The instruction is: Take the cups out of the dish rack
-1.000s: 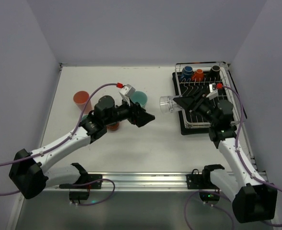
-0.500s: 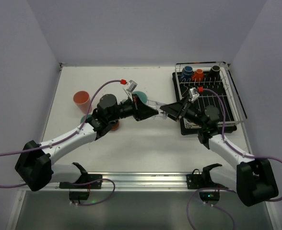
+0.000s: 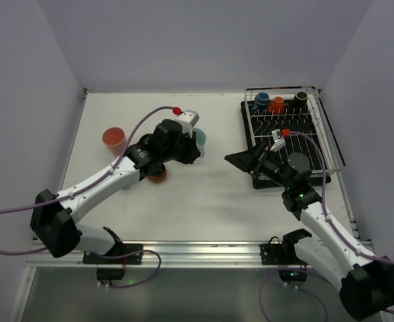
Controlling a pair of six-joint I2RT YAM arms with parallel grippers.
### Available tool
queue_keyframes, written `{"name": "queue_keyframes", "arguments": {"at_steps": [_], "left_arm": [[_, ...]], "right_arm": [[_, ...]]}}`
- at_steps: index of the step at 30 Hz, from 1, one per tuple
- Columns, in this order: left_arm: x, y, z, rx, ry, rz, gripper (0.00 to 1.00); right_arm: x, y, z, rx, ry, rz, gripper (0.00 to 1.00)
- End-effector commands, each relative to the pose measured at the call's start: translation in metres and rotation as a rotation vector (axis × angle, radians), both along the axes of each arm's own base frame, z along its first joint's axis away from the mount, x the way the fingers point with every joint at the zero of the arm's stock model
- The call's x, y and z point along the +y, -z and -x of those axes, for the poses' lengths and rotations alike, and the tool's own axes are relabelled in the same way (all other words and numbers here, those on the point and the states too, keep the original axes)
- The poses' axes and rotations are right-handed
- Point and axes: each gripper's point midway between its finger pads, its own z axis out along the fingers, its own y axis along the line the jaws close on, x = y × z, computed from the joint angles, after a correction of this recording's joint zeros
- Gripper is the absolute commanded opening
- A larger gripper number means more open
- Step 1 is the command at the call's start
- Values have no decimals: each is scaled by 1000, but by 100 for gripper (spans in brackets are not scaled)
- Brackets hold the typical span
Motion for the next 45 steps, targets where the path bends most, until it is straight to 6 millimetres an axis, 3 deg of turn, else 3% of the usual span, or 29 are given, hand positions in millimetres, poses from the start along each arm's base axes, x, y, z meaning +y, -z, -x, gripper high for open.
{"name": "queue_keyframes", "arguments": {"at_steps": [1, 9, 20, 24, 27, 28, 33, 34, 36, 37, 38, 40, 41, 43, 45], "left_arm": [[52, 68, 6, 118, -53, -379, 0], [60, 136, -1, 232, -108, -524, 0], [57, 170, 9, 293, -93, -533, 1], [55, 168, 10, 284, -93, -530, 23], [53, 160, 8, 269, -97, -519, 52], [52, 158, 7, 264, -97, -517, 56], [53, 139, 4, 230, -112, -497, 70], [52, 134, 3, 222, -112, -490, 71], [49, 105, -2, 159, -118, -440, 75], [48, 93, -6, 129, -124, -421, 76], [47, 63, -10, 64, -132, -376, 78], [44, 29, -14, -13, -135, -308, 82], [44, 1, -10, -74, -114, -249, 84], [40, -30, -7, -158, -101, -154, 87], [46, -56, 8, -239, -65, -71, 88]], "right_arm": [[-34, 24, -9, -17, 177, 256, 99], [-67, 45, 3, -26, 282, 417, 99], [-67, 43, 4, -40, 280, 428, 99], [-68, 37, 1, -55, 293, 421, 99], [-70, 30, -4, -59, 312, 431, 99], [-71, 28, -5, -64, 315, 439, 99], [-76, 6, -22, -93, 364, 475, 99], [-76, 8, -28, -88, 360, 500, 97], [-79, -9, -41, -112, 396, 523, 95], [-79, -2, -53, -95, 391, 573, 93], [-79, -24, -64, -128, 412, 576, 91], [-89, -30, -85, -124, 459, 641, 87], [-90, -39, -106, -119, 486, 668, 85], [-110, -41, -132, -93, 574, 744, 82], [-125, -40, -166, -50, 624, 794, 78]]}}
